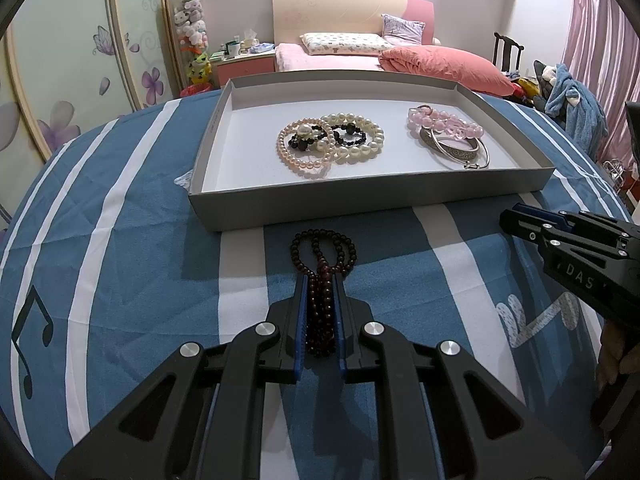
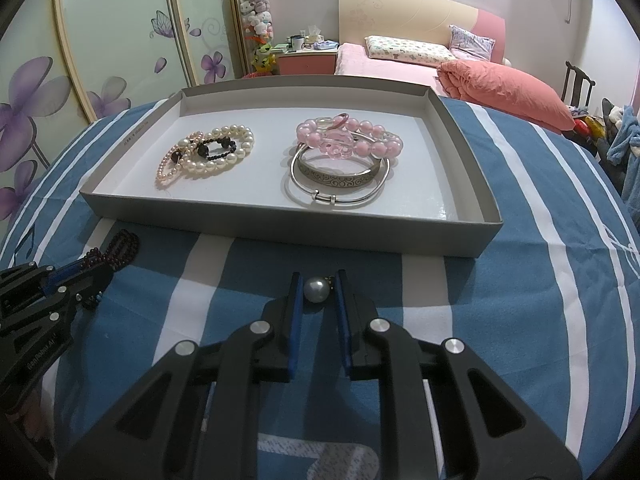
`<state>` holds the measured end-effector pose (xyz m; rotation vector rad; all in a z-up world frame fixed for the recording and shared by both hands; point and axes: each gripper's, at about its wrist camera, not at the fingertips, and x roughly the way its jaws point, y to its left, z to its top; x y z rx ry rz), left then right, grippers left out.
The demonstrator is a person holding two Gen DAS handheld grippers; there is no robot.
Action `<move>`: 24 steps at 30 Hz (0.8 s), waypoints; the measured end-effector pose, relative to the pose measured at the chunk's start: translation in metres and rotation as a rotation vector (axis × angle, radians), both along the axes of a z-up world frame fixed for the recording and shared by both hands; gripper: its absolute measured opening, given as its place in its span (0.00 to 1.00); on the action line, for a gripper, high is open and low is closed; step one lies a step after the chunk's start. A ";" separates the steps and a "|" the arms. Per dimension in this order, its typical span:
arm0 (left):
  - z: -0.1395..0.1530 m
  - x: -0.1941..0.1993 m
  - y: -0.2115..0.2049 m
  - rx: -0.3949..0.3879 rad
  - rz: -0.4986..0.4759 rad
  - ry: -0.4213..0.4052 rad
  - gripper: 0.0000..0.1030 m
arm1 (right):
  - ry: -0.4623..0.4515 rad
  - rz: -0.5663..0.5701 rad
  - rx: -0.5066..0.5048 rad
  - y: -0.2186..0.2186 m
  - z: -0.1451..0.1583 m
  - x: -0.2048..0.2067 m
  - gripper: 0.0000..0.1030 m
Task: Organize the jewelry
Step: 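Carry the earring and dark red bracelet over the tray with both tools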
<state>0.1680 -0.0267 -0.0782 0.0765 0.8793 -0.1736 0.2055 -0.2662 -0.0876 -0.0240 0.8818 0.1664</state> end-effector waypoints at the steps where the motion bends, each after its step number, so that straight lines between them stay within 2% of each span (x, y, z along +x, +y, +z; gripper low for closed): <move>1: 0.000 0.000 0.000 0.002 0.000 -0.001 0.11 | 0.001 -0.002 0.002 0.001 0.000 0.000 0.16; 5: 0.001 -0.009 0.007 -0.015 0.008 0.004 0.09 | 0.013 0.008 0.009 0.002 0.001 -0.015 0.16; 11: 0.005 -0.020 0.024 -0.084 0.021 0.005 0.08 | 0.016 0.010 0.054 -0.004 0.003 -0.034 0.15; 17: 0.020 -0.029 0.029 -0.112 0.031 -0.069 0.08 | -0.053 -0.011 0.080 -0.006 0.019 -0.044 0.15; 24: 0.042 -0.037 0.021 -0.123 0.026 -0.174 0.08 | -0.198 -0.013 0.093 0.002 0.046 -0.057 0.15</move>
